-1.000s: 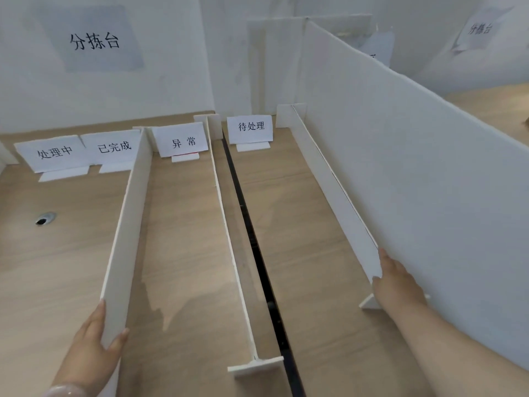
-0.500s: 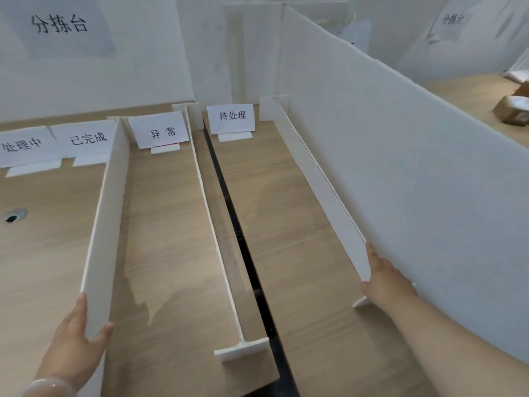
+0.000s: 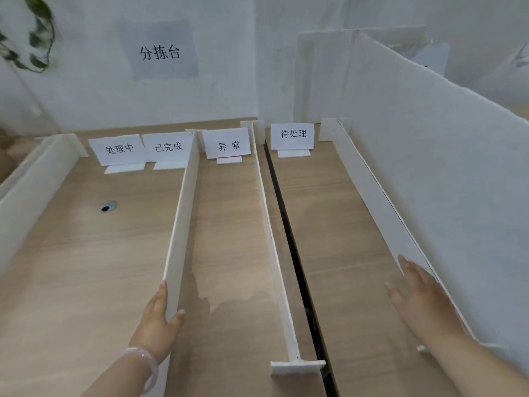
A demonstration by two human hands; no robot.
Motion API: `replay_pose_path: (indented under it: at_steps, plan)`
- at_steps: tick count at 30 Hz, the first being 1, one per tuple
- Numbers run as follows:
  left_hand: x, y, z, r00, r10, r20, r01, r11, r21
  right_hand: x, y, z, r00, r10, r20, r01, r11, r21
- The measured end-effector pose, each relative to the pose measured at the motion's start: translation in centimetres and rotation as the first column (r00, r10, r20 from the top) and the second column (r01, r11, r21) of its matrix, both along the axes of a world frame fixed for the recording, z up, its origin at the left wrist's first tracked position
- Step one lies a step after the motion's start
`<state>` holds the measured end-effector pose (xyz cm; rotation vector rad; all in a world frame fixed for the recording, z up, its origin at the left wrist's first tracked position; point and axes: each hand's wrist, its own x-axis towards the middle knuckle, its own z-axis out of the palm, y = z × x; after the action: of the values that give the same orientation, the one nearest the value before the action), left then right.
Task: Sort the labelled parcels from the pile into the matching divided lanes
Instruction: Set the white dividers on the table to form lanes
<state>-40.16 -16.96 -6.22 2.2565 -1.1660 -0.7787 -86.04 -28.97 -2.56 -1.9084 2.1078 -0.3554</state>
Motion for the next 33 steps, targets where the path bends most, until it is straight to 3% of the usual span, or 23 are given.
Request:
replay_pose_path:
  at_steps: [4,7,9,14,19,27,33]
  plan:
    - [-0.3,0.1,0.2,0.999,-0.014,-0.035,0.013,1.0,-0.014,7.6,0.2,2.2,0.962,0.181,0.203,-0.193,0.98,0.04]
    - [-0.3,0.3,0.3,0.998,-0.03,-0.048,0.029,0.999,-0.024,13.8,1.1,2.5,0.888,0.383,0.254,-0.424,0.895,0.135]
    - [0.0,0.5,0.4,0.998,-0.038,-0.051,0.037,0.999,-0.019,16.8,2.1,1.8,0.866,0.425,0.262,-0.485,0.841,0.239]
    - [0.7,1.7,0.5,0.998,-0.04,-0.048,0.039,0.999,-0.016,19.3,4.1,-1.5,0.896,0.398,0.195,-0.444,0.798,0.407]
    - [0.2,2.0,0.9,0.998,0.018,-0.063,-0.014,0.998,0.063,19.1,4.5,-0.9,0.939,0.309,0.152,-0.344,0.838,0.424]
    - [-0.4,1.2,0.9,0.983,0.144,-0.118,-0.141,0.99,0.028,19.4,5.3,-0.5,0.949,0.286,0.132,-0.315,0.857,0.408]
    - [-0.3,1.1,1.4,0.982,0.132,-0.136,-0.13,0.991,0.022,19.4,5.3,-0.4,0.952,0.274,0.14,-0.307,0.868,0.391]
